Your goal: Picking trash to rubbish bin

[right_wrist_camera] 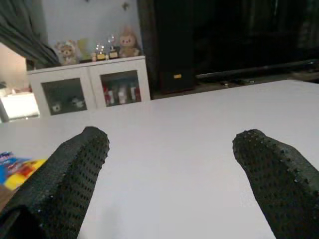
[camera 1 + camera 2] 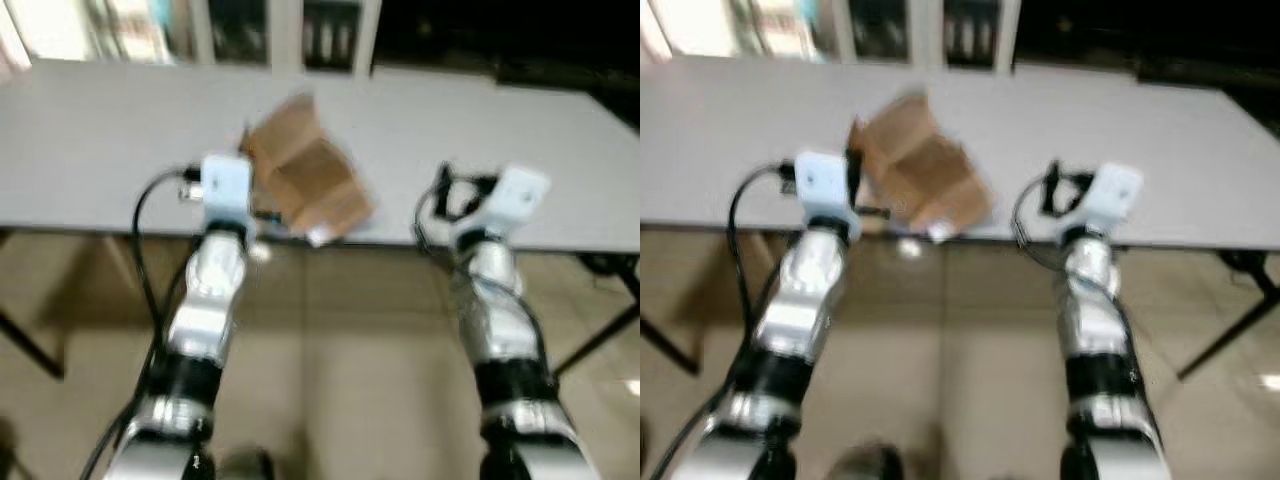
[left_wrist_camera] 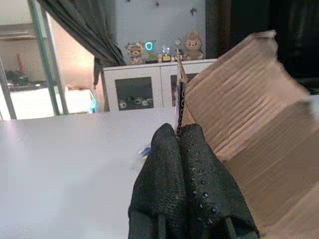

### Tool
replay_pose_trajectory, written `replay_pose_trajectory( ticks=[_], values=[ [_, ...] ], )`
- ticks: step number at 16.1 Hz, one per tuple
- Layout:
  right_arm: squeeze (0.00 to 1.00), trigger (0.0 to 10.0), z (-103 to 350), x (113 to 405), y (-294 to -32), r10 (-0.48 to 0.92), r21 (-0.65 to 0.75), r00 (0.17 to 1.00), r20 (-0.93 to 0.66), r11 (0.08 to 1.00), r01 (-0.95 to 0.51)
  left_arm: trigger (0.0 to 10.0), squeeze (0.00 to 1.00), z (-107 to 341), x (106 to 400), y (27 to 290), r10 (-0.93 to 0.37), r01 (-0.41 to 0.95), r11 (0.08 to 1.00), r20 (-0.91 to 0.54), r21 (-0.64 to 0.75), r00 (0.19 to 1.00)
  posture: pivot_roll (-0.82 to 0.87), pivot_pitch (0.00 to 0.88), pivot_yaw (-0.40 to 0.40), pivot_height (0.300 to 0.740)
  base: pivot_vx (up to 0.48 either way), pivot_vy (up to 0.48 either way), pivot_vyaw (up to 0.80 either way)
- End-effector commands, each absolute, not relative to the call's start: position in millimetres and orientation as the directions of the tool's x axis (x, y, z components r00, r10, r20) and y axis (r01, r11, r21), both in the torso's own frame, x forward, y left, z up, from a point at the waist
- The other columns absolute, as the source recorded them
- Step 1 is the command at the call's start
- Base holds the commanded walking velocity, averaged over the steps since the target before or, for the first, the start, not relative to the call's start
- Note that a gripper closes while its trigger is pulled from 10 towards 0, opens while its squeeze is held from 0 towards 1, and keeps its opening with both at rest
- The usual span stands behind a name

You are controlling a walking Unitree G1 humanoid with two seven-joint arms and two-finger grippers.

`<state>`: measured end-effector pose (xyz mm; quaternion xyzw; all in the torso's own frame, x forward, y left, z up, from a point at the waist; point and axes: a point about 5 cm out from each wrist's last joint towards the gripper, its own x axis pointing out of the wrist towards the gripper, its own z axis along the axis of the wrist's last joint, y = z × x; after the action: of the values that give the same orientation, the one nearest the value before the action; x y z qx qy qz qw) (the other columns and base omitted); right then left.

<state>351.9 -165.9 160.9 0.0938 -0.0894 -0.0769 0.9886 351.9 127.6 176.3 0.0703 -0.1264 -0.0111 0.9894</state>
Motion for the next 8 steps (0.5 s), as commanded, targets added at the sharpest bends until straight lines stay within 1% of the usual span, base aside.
replay_pose_trajectory(
  ticks=[1,3,8],
  values=[
    [0.00,10.0,162.9,352.9,-169.8,-0.182,0.204,0.970,0.160,0.968,0.148,10.0,0.00,184.0,353.5,122.0,-0.054,0.014,0.989,0.270,0.150,0.961,-0.04,0.000,-0.065,0.740,-0.247,0.000,0.00],
    [0.00,10.0,162.2,353.1,-170.1,-0.180,0.205,0.971,0.155,0.968,0.146,10.0,0.00,184.2,353.7,122.4,-0.051,0.010,0.989,0.270,0.149,0.961,-0.04,0.000,-0.066,0.740,-0.247,0.000,0.00],
    [0.00,10.0,157.4,351.1,-169.6,-0.165,0.193,0.977,0.134,0.972,0.138,10.0,0.00,177.2,354.9,124.1,-0.042,0.009,0.990,0.227,0.144,0.973,-0.04,0.000,-0.064,0.740,0.000,0.000,0.00]
  ],
)
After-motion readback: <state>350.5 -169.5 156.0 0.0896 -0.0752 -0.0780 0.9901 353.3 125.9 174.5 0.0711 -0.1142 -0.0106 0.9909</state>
